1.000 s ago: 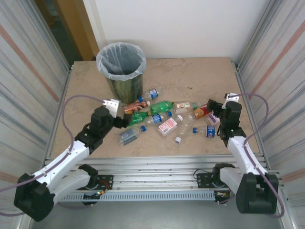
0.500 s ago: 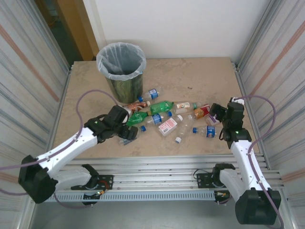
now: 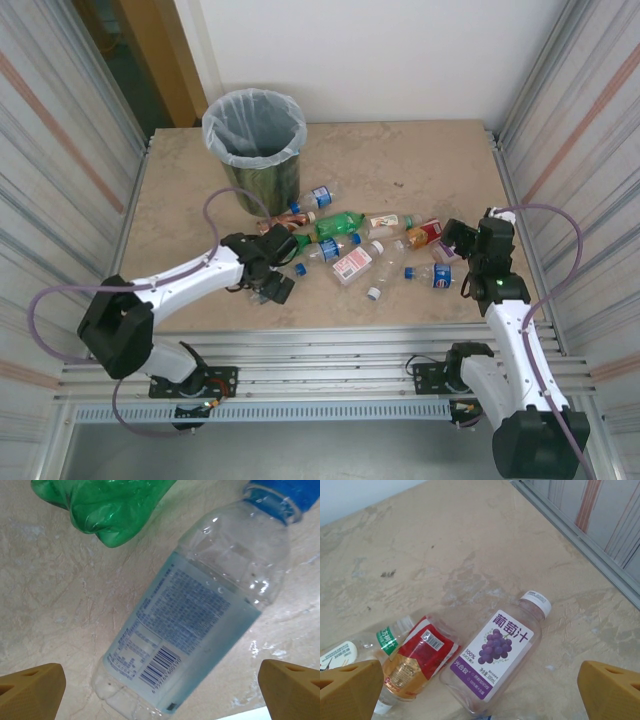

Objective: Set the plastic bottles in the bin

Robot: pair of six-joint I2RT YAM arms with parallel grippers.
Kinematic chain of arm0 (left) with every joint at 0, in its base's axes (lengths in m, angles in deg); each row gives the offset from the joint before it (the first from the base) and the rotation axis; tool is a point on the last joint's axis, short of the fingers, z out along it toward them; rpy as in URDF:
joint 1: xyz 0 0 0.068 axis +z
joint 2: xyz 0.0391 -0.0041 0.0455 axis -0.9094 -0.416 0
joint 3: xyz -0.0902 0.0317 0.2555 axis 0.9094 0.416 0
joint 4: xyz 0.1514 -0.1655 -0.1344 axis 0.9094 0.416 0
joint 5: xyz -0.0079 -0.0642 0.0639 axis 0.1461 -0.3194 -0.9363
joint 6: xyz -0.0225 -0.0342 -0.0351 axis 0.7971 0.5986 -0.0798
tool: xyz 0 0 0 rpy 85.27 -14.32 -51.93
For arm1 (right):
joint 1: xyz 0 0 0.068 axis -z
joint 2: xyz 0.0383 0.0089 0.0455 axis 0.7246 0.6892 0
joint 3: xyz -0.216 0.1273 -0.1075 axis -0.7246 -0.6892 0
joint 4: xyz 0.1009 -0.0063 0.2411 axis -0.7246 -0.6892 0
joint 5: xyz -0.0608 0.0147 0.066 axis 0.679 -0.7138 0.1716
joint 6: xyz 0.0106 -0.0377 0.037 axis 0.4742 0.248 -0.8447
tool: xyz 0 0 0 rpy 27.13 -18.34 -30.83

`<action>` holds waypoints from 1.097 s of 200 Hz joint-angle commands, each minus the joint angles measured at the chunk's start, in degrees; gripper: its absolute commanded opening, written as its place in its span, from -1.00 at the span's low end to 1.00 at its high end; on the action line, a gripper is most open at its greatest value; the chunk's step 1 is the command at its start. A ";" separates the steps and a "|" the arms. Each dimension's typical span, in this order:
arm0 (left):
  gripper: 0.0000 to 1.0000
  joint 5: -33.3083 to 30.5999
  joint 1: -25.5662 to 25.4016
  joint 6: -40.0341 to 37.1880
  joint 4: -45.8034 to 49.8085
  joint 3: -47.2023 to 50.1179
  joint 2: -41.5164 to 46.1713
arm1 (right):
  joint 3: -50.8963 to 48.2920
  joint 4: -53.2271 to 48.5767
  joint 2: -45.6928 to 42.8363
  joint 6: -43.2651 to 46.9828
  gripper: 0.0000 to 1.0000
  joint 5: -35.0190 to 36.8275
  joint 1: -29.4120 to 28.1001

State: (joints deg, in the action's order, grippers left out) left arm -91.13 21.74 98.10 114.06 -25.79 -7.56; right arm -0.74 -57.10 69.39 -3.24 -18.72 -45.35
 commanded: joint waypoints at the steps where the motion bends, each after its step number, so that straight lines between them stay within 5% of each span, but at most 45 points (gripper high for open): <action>1: 0.98 -2.50 -0.36 -1.46 0.91 -1.73 -2.32 | 0.11 -0.44 -1.23 -0.63 0.96 1.57 -0.38; 122: 0.97 -2.07 2.90 -3.31 -1.68 -1.58 -9.20 | 0.07 -1.86 -2.41 -0.09 0.96 2.77 -0.62; 219: 0.55 0.90 3.40 -4.14 -2.39 -2.83 -13.96 | -0.29 -1.24 -1.50 0.07 0.96 2.89 -0.71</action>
State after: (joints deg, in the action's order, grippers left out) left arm -91.35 24.60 94.56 111.22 -27.08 -20.37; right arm -0.76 -57.93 67.91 -3.24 -17.03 -45.68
